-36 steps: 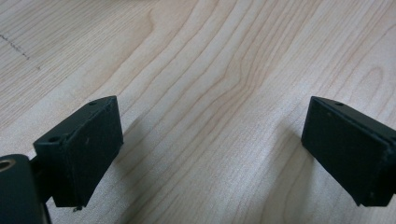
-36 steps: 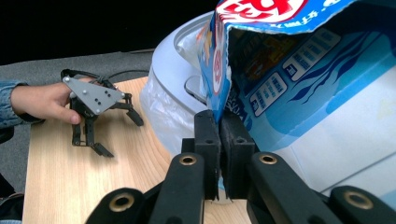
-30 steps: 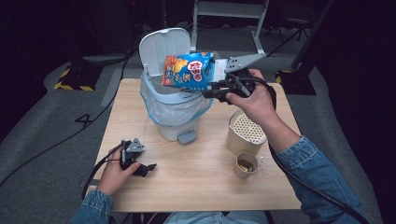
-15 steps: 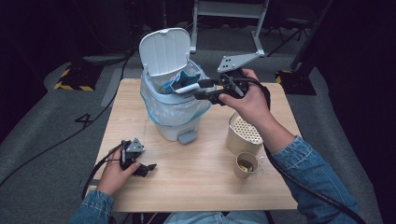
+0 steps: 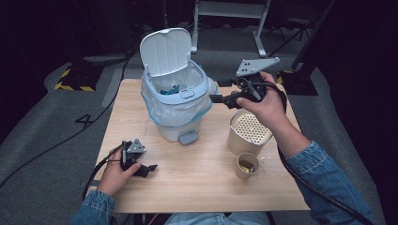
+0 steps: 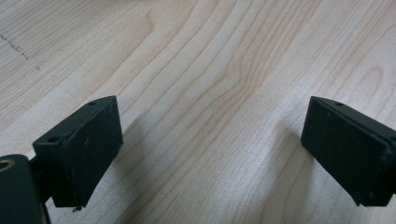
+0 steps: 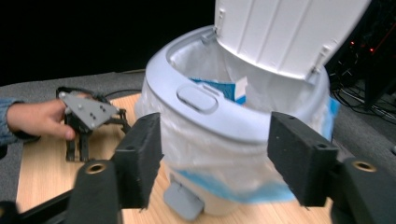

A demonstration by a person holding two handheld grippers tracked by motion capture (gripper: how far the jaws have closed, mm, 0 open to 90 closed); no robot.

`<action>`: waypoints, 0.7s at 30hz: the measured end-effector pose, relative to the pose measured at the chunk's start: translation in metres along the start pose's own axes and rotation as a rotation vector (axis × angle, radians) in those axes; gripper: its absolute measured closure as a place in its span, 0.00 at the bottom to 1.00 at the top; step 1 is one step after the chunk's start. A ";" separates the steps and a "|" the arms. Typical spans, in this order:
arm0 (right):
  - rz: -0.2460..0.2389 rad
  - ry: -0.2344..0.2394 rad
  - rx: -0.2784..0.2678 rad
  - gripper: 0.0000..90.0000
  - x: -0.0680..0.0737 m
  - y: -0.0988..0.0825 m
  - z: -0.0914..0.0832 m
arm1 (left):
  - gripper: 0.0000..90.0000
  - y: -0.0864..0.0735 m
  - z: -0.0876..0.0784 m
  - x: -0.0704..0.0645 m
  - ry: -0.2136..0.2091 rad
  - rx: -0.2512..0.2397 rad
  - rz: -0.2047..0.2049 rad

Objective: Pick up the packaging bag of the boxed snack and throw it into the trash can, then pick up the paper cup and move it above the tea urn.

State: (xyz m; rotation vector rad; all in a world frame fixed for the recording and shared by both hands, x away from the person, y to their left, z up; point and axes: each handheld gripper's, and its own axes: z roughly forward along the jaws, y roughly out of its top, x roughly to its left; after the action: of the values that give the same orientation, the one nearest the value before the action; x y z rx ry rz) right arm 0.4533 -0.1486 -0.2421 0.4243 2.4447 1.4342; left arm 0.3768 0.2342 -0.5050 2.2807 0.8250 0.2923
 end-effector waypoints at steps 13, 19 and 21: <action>0.063 -0.044 0.013 0.28 -0.010 -0.051 -0.058 | 0.06 0.000 0.000 0.000 0.000 0.000 0.000; 0.084 -0.059 0.025 0.27 -0.003 -0.076 -0.079 | 0.05 0.001 0.001 0.000 0.002 0.000 -0.004; 0.087 -0.060 0.027 0.27 -0.001 -0.082 -0.082 | 0.05 0.001 0.001 0.000 0.002 0.000 -0.004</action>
State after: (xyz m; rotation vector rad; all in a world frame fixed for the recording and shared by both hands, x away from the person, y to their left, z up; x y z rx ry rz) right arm 0.4136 -0.2524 -0.2749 0.5780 2.4280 1.4031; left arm 0.3780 0.2330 -0.5053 2.2785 0.8304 0.2925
